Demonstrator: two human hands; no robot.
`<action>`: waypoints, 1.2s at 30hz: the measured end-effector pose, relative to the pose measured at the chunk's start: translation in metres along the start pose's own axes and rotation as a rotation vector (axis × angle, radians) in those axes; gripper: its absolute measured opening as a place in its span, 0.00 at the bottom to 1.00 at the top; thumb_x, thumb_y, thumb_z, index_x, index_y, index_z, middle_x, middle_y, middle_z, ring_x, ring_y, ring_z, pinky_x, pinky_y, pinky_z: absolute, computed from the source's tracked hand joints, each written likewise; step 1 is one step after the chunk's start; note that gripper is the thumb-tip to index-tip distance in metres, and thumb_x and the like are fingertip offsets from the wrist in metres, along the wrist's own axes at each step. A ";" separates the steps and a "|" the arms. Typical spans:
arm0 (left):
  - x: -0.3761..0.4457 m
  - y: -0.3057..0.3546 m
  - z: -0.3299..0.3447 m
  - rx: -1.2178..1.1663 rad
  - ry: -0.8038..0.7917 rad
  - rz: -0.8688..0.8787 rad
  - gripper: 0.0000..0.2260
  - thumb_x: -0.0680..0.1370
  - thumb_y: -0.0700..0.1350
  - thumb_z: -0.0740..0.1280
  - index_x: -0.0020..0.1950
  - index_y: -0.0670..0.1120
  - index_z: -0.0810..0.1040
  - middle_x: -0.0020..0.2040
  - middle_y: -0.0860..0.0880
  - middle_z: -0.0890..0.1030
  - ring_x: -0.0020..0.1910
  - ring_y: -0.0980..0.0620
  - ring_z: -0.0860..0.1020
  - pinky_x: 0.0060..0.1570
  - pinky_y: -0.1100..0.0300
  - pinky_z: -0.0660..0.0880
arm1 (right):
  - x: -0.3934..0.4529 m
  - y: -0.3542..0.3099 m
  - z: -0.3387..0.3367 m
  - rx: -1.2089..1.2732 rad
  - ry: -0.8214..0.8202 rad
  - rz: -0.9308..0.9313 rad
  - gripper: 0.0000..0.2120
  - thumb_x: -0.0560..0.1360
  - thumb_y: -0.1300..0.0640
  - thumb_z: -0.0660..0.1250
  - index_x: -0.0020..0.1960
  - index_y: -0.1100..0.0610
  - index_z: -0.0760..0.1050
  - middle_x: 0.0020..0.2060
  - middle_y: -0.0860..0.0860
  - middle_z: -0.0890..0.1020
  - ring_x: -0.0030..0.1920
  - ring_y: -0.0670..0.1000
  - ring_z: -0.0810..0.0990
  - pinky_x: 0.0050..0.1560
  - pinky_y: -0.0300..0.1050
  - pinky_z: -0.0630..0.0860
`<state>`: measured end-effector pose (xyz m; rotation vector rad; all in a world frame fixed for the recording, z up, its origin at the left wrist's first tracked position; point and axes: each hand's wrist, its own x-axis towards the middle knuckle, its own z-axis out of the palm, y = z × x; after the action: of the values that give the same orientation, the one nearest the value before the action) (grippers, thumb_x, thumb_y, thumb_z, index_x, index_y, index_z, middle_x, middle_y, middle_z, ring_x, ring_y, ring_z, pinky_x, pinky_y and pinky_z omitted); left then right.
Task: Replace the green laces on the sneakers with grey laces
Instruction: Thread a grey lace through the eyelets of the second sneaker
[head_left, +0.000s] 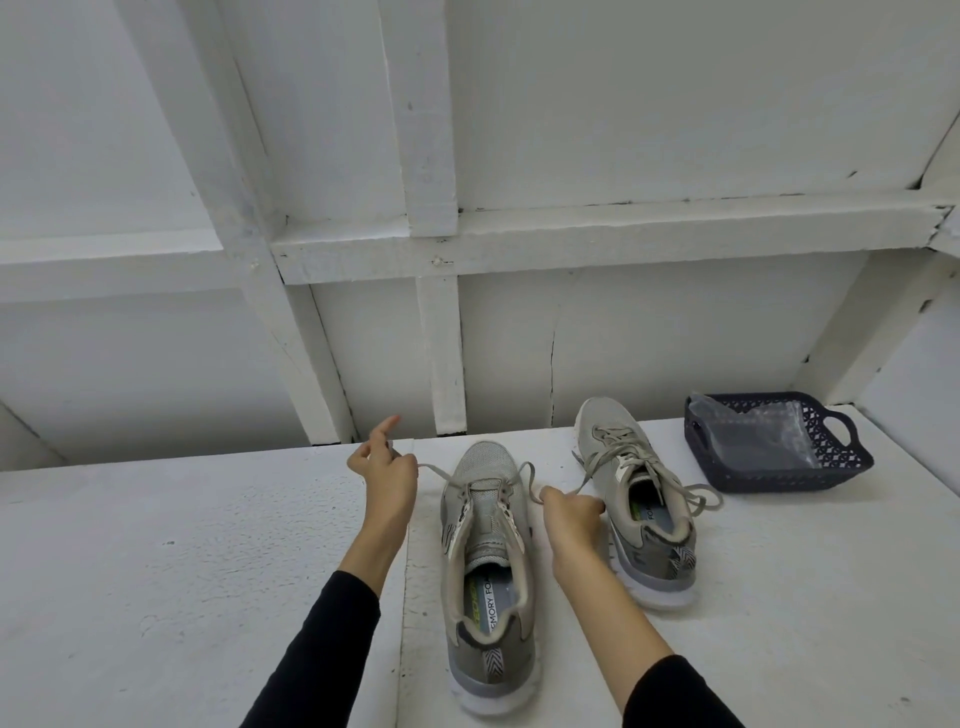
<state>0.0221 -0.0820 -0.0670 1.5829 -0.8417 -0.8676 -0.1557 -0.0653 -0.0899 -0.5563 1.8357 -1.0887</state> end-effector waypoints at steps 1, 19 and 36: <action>0.000 0.001 0.001 -0.015 0.017 -0.015 0.31 0.74 0.25 0.50 0.66 0.53 0.71 0.62 0.47 0.59 0.52 0.49 0.68 0.60 0.48 0.74 | 0.000 -0.003 -0.001 0.006 -0.036 0.050 0.20 0.75 0.62 0.64 0.63 0.67 0.63 0.52 0.58 0.73 0.48 0.58 0.75 0.34 0.43 0.67; -0.015 0.012 0.021 -0.106 -0.231 0.073 0.09 0.84 0.37 0.54 0.63 0.44 0.67 0.48 0.44 0.82 0.29 0.57 0.78 0.29 0.68 0.74 | -0.017 -0.080 -0.019 -0.195 -0.034 -0.702 0.14 0.84 0.52 0.48 0.50 0.61 0.64 0.34 0.51 0.72 0.34 0.51 0.72 0.32 0.47 0.64; -0.015 0.002 0.018 0.176 -0.455 0.249 0.10 0.80 0.50 0.65 0.57 0.64 0.80 0.60 0.49 0.70 0.65 0.56 0.64 0.67 0.55 0.62 | -0.020 -0.060 -0.011 -0.742 -0.206 -1.059 0.15 0.77 0.70 0.57 0.57 0.56 0.72 0.50 0.50 0.78 0.51 0.52 0.74 0.51 0.44 0.68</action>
<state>-0.0007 -0.0780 -0.0661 1.4058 -1.4402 -1.0079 -0.1594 -0.0764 -0.0269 -2.1512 1.7017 -0.8521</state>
